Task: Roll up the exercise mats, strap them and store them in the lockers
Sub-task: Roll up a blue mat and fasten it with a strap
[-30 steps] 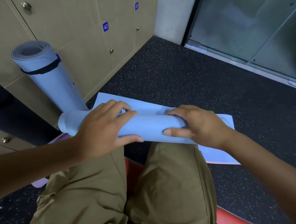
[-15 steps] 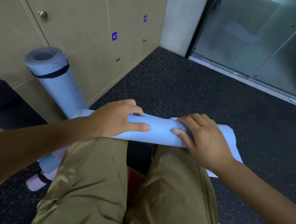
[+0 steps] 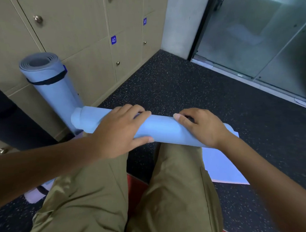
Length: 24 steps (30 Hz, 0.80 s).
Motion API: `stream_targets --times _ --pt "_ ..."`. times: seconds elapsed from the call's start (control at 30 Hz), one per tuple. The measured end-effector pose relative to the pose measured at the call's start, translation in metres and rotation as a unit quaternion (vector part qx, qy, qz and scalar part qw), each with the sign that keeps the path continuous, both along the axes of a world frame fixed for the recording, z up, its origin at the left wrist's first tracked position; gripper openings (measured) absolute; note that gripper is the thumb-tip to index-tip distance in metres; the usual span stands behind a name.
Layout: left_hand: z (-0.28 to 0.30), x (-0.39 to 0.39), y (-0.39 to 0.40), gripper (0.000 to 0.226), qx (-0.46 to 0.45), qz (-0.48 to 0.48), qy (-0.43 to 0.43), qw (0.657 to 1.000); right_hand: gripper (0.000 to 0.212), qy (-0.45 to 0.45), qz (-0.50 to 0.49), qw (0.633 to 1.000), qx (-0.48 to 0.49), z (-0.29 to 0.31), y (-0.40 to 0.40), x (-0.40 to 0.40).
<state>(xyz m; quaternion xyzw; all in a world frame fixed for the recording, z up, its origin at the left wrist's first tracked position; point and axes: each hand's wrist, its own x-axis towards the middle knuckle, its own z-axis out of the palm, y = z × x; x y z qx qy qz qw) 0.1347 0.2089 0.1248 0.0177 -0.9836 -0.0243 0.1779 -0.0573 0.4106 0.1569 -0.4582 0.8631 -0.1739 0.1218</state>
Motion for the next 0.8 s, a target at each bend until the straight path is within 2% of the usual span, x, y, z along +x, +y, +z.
stream_targets --times 0.1,0.23,0.37,0.53,0.67,0.8 --pt "-0.009 -0.004 -0.001 0.094 -0.059 0.01 -0.032 0.998 0.051 0.022 0.007 0.999 0.032 0.0 -0.008 -0.005" --pt "-0.009 -0.013 -0.003 0.101 -0.086 0.02 -0.029 0.996 0.049 0.114 0.004 0.993 0.036 -0.005 -0.01 -0.003" --pt "-0.005 -0.02 -0.007 0.095 -0.047 0.025 -0.047 0.997 0.067 0.189 0.027 0.981 0.027 -0.011 0.001 -0.001" --pt "0.005 -0.038 -0.016 0.092 0.013 0.041 -0.15 0.988 0.083 0.282 0.022 0.958 0.047 -0.023 0.025 -0.006" --pt "0.012 -0.053 -0.024 0.089 0.056 0.044 -0.213 0.975 0.084 0.3 -0.013 0.954 0.028 -0.031 0.032 -0.011" --pt "0.013 -0.066 -0.027 0.079 0.084 0.045 -0.239 0.966 0.085 0.289 -0.059 0.955 0.011 -0.037 0.019 -0.018"
